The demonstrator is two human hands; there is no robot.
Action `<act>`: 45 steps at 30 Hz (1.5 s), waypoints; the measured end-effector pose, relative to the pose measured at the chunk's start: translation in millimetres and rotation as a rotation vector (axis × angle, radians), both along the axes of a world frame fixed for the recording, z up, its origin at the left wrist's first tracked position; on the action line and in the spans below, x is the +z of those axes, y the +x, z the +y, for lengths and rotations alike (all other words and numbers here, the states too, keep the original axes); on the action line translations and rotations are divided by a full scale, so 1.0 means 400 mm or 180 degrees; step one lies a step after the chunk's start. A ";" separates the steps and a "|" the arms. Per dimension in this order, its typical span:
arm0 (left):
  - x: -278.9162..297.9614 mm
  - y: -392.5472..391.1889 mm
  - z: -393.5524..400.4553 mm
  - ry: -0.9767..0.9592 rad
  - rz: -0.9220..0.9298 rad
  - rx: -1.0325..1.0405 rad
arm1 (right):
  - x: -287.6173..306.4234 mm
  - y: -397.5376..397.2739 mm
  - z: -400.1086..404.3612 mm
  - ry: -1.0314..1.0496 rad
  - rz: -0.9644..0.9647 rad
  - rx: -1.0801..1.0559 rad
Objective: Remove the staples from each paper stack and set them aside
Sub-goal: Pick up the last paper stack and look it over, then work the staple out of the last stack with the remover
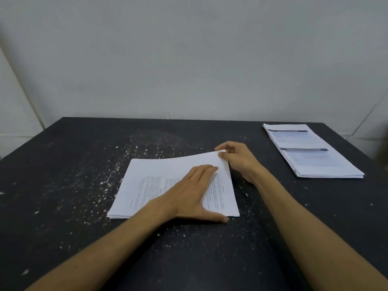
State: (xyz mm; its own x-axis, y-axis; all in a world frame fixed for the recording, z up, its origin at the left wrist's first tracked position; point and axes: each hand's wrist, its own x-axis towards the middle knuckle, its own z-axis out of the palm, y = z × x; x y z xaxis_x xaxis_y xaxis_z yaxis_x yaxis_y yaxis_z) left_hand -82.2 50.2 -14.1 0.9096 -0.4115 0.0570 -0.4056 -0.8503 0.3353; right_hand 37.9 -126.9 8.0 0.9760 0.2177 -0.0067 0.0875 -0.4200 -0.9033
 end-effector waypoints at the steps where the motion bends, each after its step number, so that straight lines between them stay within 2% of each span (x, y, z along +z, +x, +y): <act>1: -0.009 0.003 0.002 -0.0029 -0.0060 0.0013 | -0.002 0.001 0.000 0.0011 0.0002 0.0017; 7: -0.035 -0.005 -0.001 -0.0058 -0.0588 -0.0072 | -0.013 0.006 -0.007 0.0024 0.0069 0.0067; 17: -0.040 -0.007 -0.002 0.0148 -0.0832 -0.0169 | -0.005 0.013 -0.014 -0.0537 -0.0309 0.0289; 28: -0.035 -0.016 -0.007 0.0459 -0.1096 -0.0342 | -0.036 0.009 -0.010 -0.0250 -0.0394 0.0091; 32: -0.008 0.017 -0.011 -0.0226 -0.0746 0.0046 | -0.049 0.019 -0.010 -0.0039 -0.0251 0.0041; 35: 0.004 0.105 -0.018 -0.0709 -0.1002 0.0721 | -0.045 0.024 -0.015 0.0138 -0.0031 0.0027; 37: 0.002 0.162 -0.026 -0.0840 -0.0899 0.1119 | -0.041 0.024 -0.017 0.0229 0.0056 0.0041; 40: -0.024 0.195 -0.034 -0.0872 -0.0741 0.1122 | -0.035 0.018 -0.019 0.0204 0.0059 0.0130; 45: -0.058 0.204 -0.031 -0.0900 -0.1031 0.0984 | -0.004 0.016 -0.038 -0.0104 -0.0131 0.0363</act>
